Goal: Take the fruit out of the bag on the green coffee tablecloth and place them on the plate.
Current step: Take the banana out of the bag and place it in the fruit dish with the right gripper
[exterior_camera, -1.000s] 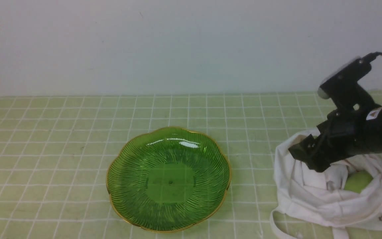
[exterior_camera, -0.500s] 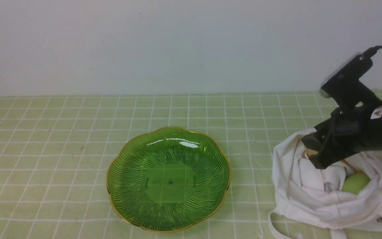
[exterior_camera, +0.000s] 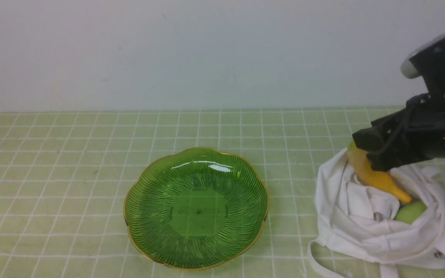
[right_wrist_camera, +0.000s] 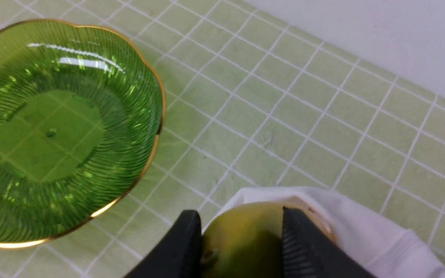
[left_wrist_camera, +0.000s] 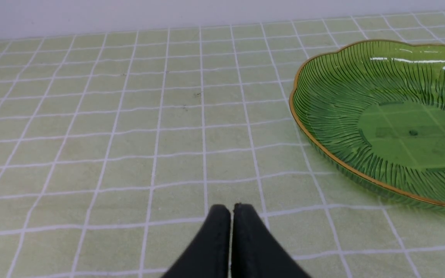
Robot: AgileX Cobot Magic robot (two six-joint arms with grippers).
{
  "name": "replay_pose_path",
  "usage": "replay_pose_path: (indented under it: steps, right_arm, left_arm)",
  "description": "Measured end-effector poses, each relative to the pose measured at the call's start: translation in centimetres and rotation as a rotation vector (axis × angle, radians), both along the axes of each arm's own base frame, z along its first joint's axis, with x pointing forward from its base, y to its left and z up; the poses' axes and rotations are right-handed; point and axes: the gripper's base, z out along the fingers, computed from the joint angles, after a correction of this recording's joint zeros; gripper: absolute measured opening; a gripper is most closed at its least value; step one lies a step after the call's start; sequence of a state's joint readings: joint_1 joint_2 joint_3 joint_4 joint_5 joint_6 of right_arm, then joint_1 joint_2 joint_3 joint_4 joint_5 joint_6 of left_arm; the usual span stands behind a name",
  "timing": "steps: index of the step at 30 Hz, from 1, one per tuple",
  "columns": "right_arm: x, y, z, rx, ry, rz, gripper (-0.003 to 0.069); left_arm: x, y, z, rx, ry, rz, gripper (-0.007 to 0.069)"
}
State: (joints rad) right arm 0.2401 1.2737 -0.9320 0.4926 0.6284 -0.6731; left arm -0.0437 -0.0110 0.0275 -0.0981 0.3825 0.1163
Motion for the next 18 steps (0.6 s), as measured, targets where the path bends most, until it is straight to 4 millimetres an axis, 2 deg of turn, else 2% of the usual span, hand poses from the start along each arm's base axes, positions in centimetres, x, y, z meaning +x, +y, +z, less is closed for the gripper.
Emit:
replay_pose_path:
  steps: [6,10,12,15,18]
  right_arm:
    - [-0.6,1.2,1.8,0.163,0.095,0.036,0.0251]
    - [-0.7,2.6,4.1,0.319,0.044,0.114,0.0251]
    - [-0.8,3.5,4.6,0.369,0.009,0.174,0.0251]
    - [-0.7,5.5,4.6,0.415,-0.033,0.285,0.0251]
    - [-0.1,7.8,3.6,0.457,-0.038,0.334,0.0251]
  left_arm:
    - [0.0,0.0,0.0,0.000,0.000,0.000,-0.0008]
    - [0.0,0.0,0.0,0.000,0.000,0.000,-0.0008]
    - [0.0,0.0,0.0,0.000,0.000,0.000,-0.0008]
    - [0.0,0.0,0.0,0.000,0.000,0.000,-0.0008]
    - [0.0,0.0,0.0,0.000,0.000,0.000,-0.0008]
